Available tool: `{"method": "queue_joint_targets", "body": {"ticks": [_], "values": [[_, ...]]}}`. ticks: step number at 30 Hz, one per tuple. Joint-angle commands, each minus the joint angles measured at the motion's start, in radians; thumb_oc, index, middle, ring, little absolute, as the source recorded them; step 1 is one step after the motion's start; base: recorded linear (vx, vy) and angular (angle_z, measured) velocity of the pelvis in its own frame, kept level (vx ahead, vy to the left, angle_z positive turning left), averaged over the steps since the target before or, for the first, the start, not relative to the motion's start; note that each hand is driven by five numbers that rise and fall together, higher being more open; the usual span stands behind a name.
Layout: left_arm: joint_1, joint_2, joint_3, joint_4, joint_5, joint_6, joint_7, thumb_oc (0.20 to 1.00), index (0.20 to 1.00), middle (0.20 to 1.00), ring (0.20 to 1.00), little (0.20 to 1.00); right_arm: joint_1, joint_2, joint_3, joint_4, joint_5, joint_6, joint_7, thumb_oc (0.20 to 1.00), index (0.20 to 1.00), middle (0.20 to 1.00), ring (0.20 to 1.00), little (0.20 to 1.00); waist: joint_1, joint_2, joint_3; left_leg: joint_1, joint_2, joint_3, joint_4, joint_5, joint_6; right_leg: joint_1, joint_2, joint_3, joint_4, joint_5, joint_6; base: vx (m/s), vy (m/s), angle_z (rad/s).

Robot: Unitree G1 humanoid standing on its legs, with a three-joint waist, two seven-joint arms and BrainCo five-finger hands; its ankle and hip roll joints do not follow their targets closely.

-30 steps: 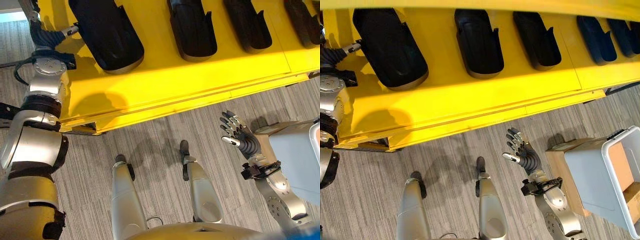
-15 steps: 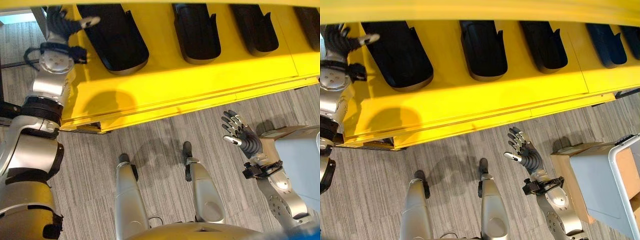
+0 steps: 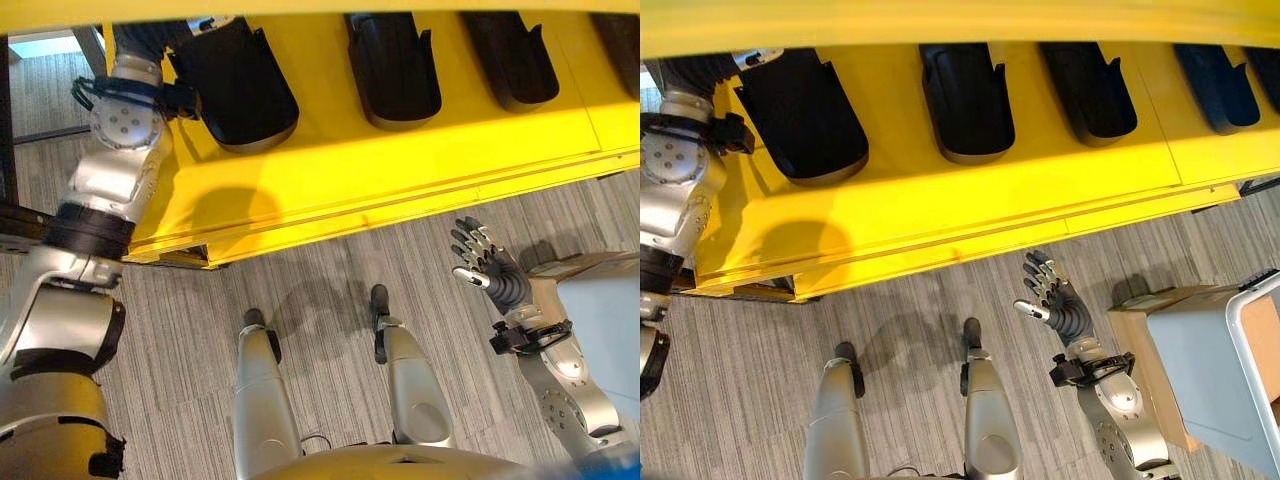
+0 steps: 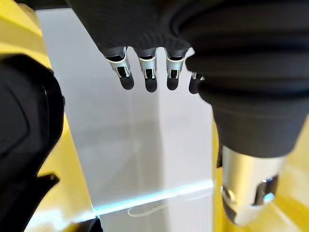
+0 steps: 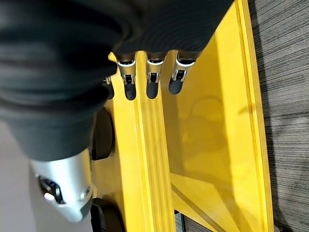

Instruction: Move parts from the plastic box to the shelf.

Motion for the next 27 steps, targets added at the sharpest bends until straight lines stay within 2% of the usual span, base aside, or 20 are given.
{"method": "queue_joint_targets", "body": {"ticks": [1,6,7,8,9,11,12,15,21,27], "values": [[0.006,0.000,0.051,-0.060,0.044,-0.070,0.004,1.000,1.000,1.000,1.000,1.000,0.006,-0.025,-0.093,-0.055,-0.011,-0.069,-0.007,1.000,1.000,1.000,1.000,1.000,-0.001,0.031,-0.026,0.054,-0.021,0.040,-0.098,0.015,0.026,0.024,-0.023,0.005,0.116,-0.129,-0.022,0.00,0.000,0.00],[0.051,-0.067,0.053,-0.134,0.037,-0.074,-0.022,1.000,1.000,1.000,1.000,1.000,-0.003,-0.025,-0.095,-0.059,-0.020,-0.069,-0.013,1.000,1.000,1.000,1.000,1.000,0.000,0.029,-0.021,0.077,-0.022,0.039,-0.113,0.022,0.022,0.036,-0.023,0.006,0.120,-0.130,-0.026,-0.01,-0.012,0.01],[0.057,-0.110,0.043,-0.145,0.018,-0.079,-0.028,1.000,1.000,1.000,1.000,1.000,-0.011,-0.027,-0.089,-0.060,-0.026,-0.070,-0.021,1.000,1.000,1.000,1.000,1.000,-0.002,0.028,-0.019,0.087,-0.021,0.038,-0.119,0.027,0.020,0.043,-0.024,0.007,0.120,-0.129,-0.027,-0.11,-0.022,0.02],[0.056,-0.136,0.036,-0.154,0.007,-0.082,-0.032,1.000,1.000,1.000,1.000,1.000,-0.018,-0.027,-0.088,-0.062,-0.031,-0.070,-0.026,1.000,1.000,1.000,1.000,1.000,-0.004,0.024,-0.016,0.081,-0.024,0.043,-0.130,0.061,0.025,0.037,-0.028,0.004,0.110,-0.103,-0.032,-0.02,-0.026,0.04],[0.057,-0.136,0.036,-0.154,0.007,-0.081,-0.032,1.000,1.000,1.000,1.000,1.000,-0.017,-0.027,-0.087,-0.061,-0.031,-0.070,-0.026,1.000,1.000,1.000,1.000,1.000,-0.003,0.027,-0.019,0.094,-0.021,0.039,-0.126,0.032,0.019,0.047,-0.025,0.007,0.117,-0.127,-0.027,-0.01,-0.015,0.06],[0.061,-0.187,0.021,-0.165,-0.016,-0.081,-0.038,1.000,1.000,1.000,1.000,1.000,-0.026,-0.026,-0.082,-0.066,-0.037,-0.071,-0.035,1.000,1.000,1.000,1.000,1.000,-0.005,0.025,-0.016,0.104,-0.021,0.039,-0.131,0.036,0.019,0.051,-0.025,0.009,0.118,-0.125,-0.028,-0.01,-0.016,0.04],[0.057,-0.207,0.015,-0.168,-0.021,-0.082,-0.041,1.000,1.000,1.000,1.000,1.000,-0.032,-0.026,-0.081,-0.070,-0.039,-0.071,-0.038,1.000,1.000,1.000,1.000,1.000,-0.006,0.023,-0.012,0.099,-0.023,0.044,-0.143,0.069,0.024,0.046,-0.029,0.007,0.109,-0.100,-0.034,-0.10,-0.015,0.01],[0.058,-0.284,-0.011,-0.172,-0.050,-0.080,-0.049,1.000,1.000,1.000,1.000,1.000,-0.047,-0.026,-0.074,-0.076,-0.044,-0.071,-0.050,1.000,1.000,1.000,1.000,1.000,-0.011,0.022,-0.010,0.114,-0.021,0.044,-0.152,0.077,0.022,0.053,-0.027,0.011,0.108,-0.097,-0.036,-0.03,-0.007,0.01],[0.079,-0.349,-0.032,-0.176,-0.054,-0.071,-0.063,1.000,1.000,1.000,1.000,1.000,-0.060,-0.029,-0.071,-0.083,-0.050,-0.075,-0.060,1.000,1.000,1.000,1.000,1.000,-0.015,0.023,-0.011,0.134,-0.018,0.046,-0.171,0.087,0.018,0.064,-0.026,0.016,0.100,-0.095,-0.039,0.00,-0.015,-0.03],[0.072,-0.398,-0.061,-0.138,0.022,-0.054,-0.048,1.000,1.000,1.000,1.000,1.000,-0.058,-0.035,-0.077,-0.088,-0.048,-0.078,-0.063,1.000,1.000,1.000,1.000,1.000,-0.021,0.025,-0.015,0.144,-0.012,0.045,-0.179,0.096,0.012,0.066,-0.022,0.020,0.112,-0.104,-0.043,0.00,-0.007,-0.03]]}}
